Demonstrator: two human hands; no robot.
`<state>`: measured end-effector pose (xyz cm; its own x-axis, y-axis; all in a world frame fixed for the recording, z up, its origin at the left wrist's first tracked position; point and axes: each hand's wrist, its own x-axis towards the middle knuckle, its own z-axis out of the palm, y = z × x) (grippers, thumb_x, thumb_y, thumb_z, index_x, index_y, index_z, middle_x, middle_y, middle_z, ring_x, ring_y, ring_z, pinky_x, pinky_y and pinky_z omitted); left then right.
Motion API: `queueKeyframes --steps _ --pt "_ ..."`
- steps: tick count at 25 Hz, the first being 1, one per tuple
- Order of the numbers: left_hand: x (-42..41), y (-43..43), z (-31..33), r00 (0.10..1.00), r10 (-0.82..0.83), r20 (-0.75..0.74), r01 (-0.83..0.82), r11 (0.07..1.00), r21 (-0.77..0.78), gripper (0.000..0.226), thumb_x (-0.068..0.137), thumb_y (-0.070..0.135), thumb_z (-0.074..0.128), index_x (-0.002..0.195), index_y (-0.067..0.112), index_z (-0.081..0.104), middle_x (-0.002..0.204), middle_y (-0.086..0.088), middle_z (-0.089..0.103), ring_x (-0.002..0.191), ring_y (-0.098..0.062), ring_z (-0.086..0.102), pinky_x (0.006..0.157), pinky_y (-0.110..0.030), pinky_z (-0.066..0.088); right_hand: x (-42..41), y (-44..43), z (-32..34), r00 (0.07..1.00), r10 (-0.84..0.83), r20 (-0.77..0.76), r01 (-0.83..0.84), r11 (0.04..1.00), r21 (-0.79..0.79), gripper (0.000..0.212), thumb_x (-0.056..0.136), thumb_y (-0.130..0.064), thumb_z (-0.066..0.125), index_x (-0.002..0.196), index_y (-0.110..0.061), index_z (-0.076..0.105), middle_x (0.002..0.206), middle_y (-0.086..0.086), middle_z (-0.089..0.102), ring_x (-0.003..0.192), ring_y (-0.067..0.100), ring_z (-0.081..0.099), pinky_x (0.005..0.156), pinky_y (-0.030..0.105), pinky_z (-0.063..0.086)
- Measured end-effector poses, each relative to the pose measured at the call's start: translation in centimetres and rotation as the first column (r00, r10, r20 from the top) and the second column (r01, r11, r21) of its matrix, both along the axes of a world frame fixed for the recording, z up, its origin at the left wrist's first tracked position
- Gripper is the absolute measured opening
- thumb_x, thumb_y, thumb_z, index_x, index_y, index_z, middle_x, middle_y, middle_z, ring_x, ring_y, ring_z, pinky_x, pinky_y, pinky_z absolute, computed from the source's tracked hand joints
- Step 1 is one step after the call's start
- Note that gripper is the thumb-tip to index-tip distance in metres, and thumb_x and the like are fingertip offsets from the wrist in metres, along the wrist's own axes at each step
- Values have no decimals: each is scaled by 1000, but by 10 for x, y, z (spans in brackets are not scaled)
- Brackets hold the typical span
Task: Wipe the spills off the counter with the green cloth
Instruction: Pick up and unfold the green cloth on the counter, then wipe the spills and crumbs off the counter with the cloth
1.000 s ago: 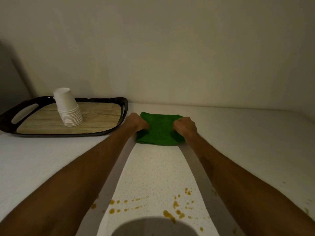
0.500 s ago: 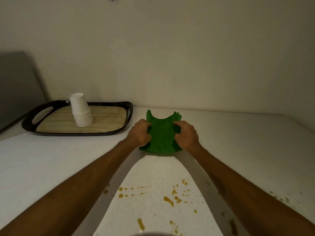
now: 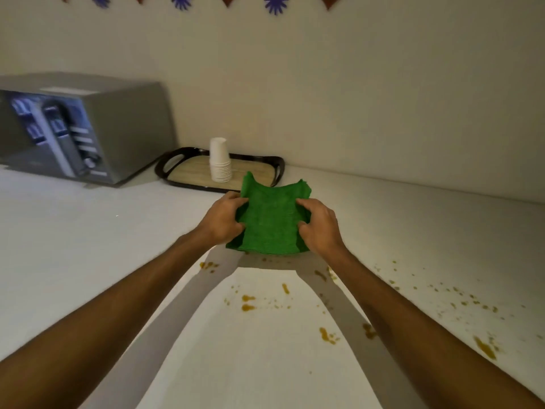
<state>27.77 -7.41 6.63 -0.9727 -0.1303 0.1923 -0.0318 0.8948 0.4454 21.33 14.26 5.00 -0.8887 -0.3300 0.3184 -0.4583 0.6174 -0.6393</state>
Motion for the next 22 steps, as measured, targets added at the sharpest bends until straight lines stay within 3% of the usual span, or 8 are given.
queueKeyframes --steps 6,11,13,16,18,20,22 --pt "95 -45 -10 988 153 37 -153 988 0 71 79 12 76 143 4 47 142 -12 47 125 -29 50 101 -27 40 64 -55 -1 981 189 -30 -189 982 20 53 81 13 63 131 -5 66 126 13 67 114 28 62 90 15 37" --pt "127 -82 -23 980 181 82 -181 983 -2 70 81 11 75 144 4 46 144 -12 44 127 -28 48 103 -27 39 94 -92 -14 965 263 18 -263 963 55 49 85 10 65 132 -3 65 124 12 66 112 26 62 88 14 40" --pt "131 -91 -33 980 160 121 -163 987 13 69 81 10 74 144 4 45 145 -12 43 128 -28 48 103 -27 39 99 -99 -23 968 243 58 -248 963 104 40 87 9 66 126 0 67 119 13 66 108 26 62 86 19 45" --pt "132 -102 -54 977 95 188 -106 993 48 71 80 9 75 144 4 44 146 -11 42 124 -28 50 101 -29 43 104 -101 -35 972 199 126 -227 934 277 16 88 5 65 104 5 71 108 16 65 99 30 65 80 36 56" --pt "132 -112 -66 980 75 187 -93 992 89 73 79 14 76 143 4 43 146 -10 41 121 -28 52 98 -29 44 109 -105 -39 986 126 114 -163 891 425 13 90 -3 66 102 2 67 117 17 59 104 32 60 84 43 56" --pt "133 -122 -75 986 94 140 -106 991 81 72 82 25 75 143 4 43 148 -10 41 126 -29 48 104 -34 40 112 -113 -41 998 62 14 -61 859 508 28 93 -19 65 117 -4 64 138 20 48 122 35 47 98 45 48" --pt "134 -131 -84 986 142 87 -142 990 -1 66 89 37 66 143 7 44 152 -10 38 132 -33 41 109 -42 35 116 -130 -45 996 87 -3 -75 870 488 49 97 -35 62 138 -9 55 159 21 30 142 38 30 114 49 33"
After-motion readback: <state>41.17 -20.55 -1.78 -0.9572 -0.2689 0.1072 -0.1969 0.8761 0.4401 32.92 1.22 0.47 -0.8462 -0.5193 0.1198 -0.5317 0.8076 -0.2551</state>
